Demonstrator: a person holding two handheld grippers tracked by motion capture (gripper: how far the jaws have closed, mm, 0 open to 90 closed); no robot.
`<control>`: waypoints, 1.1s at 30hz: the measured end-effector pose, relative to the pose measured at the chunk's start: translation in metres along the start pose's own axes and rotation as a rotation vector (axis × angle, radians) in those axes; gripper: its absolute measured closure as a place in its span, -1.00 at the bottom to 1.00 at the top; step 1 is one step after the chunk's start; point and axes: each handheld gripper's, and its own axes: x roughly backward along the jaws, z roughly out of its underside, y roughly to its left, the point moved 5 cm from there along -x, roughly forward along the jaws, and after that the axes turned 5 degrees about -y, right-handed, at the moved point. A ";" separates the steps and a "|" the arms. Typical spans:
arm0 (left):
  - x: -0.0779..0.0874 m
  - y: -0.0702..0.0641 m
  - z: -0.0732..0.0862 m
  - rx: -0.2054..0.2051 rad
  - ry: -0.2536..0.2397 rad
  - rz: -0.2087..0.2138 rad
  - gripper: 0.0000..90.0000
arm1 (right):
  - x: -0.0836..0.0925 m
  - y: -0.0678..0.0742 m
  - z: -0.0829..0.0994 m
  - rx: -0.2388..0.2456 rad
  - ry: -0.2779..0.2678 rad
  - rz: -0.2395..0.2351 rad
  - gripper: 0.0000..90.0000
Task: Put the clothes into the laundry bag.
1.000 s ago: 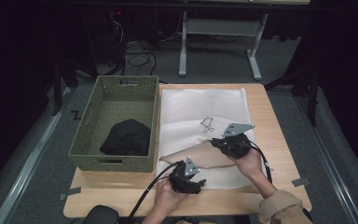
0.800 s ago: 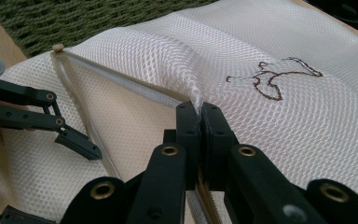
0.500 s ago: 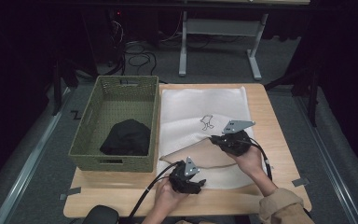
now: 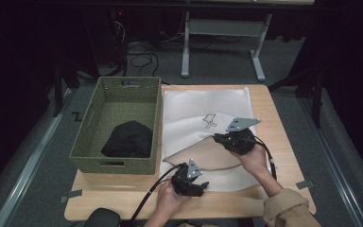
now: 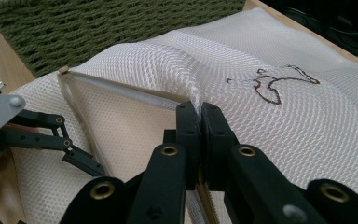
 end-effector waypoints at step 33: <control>0.000 0.000 0.000 -0.001 0.006 -0.004 -0.25 | 0.010 -0.005 -0.021 -0.015 -0.048 -0.014 0.95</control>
